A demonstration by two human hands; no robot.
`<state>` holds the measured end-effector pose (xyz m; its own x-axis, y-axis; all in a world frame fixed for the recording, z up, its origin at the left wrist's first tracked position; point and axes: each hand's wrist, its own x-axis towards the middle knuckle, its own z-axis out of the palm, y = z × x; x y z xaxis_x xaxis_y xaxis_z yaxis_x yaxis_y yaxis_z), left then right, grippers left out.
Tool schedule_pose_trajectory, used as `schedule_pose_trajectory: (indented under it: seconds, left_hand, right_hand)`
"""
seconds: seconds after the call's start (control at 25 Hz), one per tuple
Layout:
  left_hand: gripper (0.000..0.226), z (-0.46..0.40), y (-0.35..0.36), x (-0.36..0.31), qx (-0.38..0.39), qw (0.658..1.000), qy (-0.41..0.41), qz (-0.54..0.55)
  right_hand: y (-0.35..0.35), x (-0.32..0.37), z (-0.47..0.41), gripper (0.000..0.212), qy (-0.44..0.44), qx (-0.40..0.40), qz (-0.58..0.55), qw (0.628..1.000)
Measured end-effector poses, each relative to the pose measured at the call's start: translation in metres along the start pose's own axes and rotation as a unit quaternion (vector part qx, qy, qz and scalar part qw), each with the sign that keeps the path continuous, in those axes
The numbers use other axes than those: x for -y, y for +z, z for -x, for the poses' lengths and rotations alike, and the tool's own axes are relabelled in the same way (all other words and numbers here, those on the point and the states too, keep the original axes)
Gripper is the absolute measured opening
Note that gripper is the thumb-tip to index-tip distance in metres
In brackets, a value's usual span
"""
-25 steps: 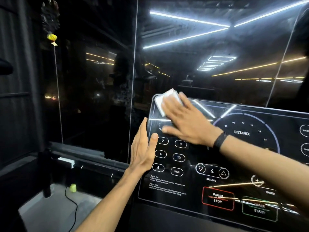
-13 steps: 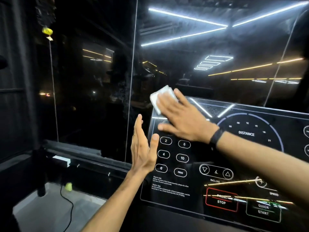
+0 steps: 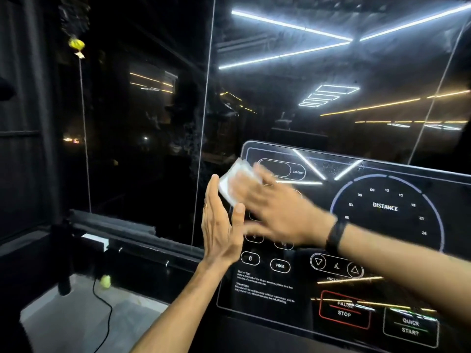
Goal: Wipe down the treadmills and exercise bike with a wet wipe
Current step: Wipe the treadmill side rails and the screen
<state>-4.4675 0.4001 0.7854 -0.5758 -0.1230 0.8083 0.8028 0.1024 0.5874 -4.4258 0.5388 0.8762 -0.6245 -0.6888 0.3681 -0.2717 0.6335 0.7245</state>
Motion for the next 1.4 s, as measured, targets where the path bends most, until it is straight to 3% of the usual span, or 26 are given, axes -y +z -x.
schedule_pose_trajectory:
  seconds: [0.12, 0.16, 0.32, 0.36, 0.52, 0.6, 0.72, 0.8, 0.96, 1.04, 1.2, 1.28, 1.4]
  left_hand:
    - [0.088, 0.001, 0.000, -0.001, -0.006, 1.000, 0.007, -0.012]
    - [0.088, 0.002, 0.000, -0.001, -0.003, 1.000, 0.010, -0.016]
    - [0.087, 0.002, 0.001, -0.001, -0.002, 0.999, 0.020, -0.035]
    - [0.087, 0.001, 0.001, -0.001, -0.004, 0.999, 0.020, -0.038]
    - [0.086, 0.002, 0.000, -0.003, -0.010, 0.999, 0.016, -0.040]
    - [0.085, 0.003, 0.001, -0.002, -0.011, 0.999, 0.019, -0.044]
    - [0.083, 0.004, 0.002, -0.003, -0.007, 0.998, 0.018, -0.052]
    - [0.081, 0.004, 0.001, -0.004, -0.010, 0.998, 0.016, -0.057]
    - [0.087, 0.005, -0.002, -0.008, 0.014, 0.997, -0.011, -0.076]
    - [0.087, 0.007, -0.002, -0.009, 0.026, 0.995, -0.017, -0.090]
    - [0.075, 0.006, -0.002, -0.011, 0.032, 0.994, -0.029, -0.097]
    - [0.074, 0.005, -0.003, -0.013, 0.027, 0.994, -0.028, -0.101]
    - [0.074, 0.005, -0.004, -0.012, 0.027, 0.993, -0.038, -0.110]
  right_hand:
    - [0.005, 0.037, 0.034, 0.077, -0.105, 0.042, -0.003, 0.994]
    - [0.002, 0.024, 0.029, 0.076, -0.087, 0.039, 0.012, 0.995]
    - [-0.015, -0.045, -0.003, 0.076, 0.127, -0.010, 0.049, 0.991]
    - [-0.014, -0.041, -0.003, 0.077, 0.137, -0.021, 0.033, 0.990]
    - [0.004, 0.040, 0.047, 0.081, -0.049, 0.033, 0.001, 0.998]
    - [0.000, 0.022, 0.053, 0.078, -0.072, 0.026, 0.019, 0.997]
    - [-0.017, -0.046, 0.026, 0.074, 0.093, 0.014, 0.066, 0.993]
    - [-0.021, -0.058, 0.021, 0.076, 0.151, -0.001, 0.057, 0.987]
    - [0.000, 0.039, 0.070, 0.082, 0.005, 0.036, 0.002, 0.999]
    - [-0.002, 0.037, 0.085, 0.081, -0.043, 0.041, 0.013, 0.998]
    - [-0.021, -0.041, 0.050, 0.078, 0.145, 0.021, 0.062, 0.987]
    - [-0.016, -0.039, 0.043, 0.080, 0.180, 0.016, 0.045, 0.982]
    - [0.002, 0.028, 0.078, 0.076, 0.058, 0.014, 0.006, 0.998]
